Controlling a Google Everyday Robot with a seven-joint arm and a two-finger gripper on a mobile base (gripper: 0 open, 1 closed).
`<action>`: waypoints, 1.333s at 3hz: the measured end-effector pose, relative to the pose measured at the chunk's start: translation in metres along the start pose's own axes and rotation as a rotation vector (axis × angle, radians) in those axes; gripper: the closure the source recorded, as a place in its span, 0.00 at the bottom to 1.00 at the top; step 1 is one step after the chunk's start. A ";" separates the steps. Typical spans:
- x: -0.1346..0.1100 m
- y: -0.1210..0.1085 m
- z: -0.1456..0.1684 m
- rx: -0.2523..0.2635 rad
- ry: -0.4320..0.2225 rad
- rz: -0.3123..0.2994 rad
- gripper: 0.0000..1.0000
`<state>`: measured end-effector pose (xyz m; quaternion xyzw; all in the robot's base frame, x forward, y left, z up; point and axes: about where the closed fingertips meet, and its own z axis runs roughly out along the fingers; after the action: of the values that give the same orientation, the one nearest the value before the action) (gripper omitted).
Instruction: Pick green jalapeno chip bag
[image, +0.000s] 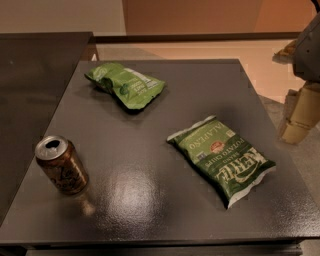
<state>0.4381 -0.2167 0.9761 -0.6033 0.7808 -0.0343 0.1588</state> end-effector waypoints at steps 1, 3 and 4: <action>-0.001 0.000 0.000 0.003 0.000 0.000 0.00; -0.009 0.006 0.047 -0.007 0.024 0.151 0.00; -0.016 0.009 0.073 -0.049 0.030 0.262 0.00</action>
Offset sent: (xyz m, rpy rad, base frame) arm 0.0057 0.0149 -0.0548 0.0209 0.0457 -0.1473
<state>0.4538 -0.1892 0.9079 -0.4993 0.8557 -0.0032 0.1356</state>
